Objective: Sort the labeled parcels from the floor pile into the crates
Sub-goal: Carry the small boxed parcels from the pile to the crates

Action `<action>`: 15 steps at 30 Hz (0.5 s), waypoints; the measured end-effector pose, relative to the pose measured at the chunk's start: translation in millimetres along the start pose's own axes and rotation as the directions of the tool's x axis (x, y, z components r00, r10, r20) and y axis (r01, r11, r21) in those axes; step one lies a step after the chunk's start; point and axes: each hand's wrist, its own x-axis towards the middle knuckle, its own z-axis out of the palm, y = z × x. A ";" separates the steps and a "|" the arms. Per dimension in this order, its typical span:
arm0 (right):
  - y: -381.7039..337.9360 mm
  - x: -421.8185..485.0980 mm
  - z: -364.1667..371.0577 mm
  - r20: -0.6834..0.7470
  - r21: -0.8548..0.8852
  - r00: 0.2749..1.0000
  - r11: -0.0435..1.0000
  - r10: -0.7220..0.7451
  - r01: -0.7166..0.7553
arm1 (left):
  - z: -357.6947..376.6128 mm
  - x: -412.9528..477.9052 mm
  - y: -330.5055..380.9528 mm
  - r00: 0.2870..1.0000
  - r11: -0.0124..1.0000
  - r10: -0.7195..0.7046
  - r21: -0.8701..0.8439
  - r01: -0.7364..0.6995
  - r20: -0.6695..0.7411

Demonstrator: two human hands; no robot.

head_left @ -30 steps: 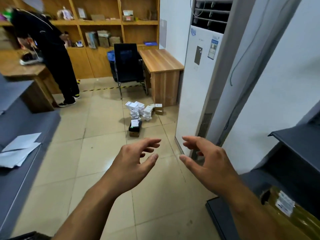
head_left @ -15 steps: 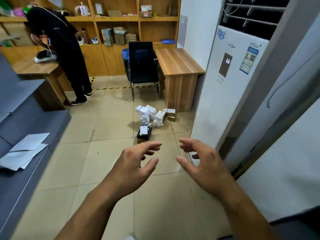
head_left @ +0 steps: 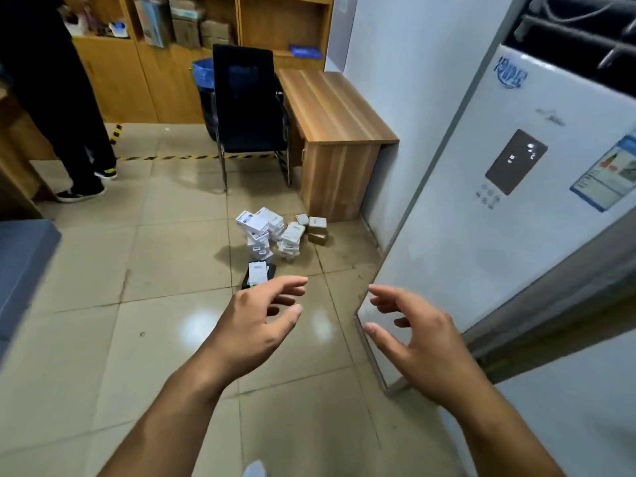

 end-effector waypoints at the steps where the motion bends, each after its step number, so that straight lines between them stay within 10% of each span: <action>1: 0.2 17.5 3.5 -0.005 -0.003 1.000 1.000 0.012 -0.012 | -9.7 20.4 -6.8 1.000 1.000 -0.004 -0.015 0.004 0.005; 15: 68.3 224.4 17.3 -0.022 0.091 0.997 0.993 0.072 -0.070 | -24.0 239.7 -53.0 0.998 1.000 0.007 -0.023 -0.005 0.066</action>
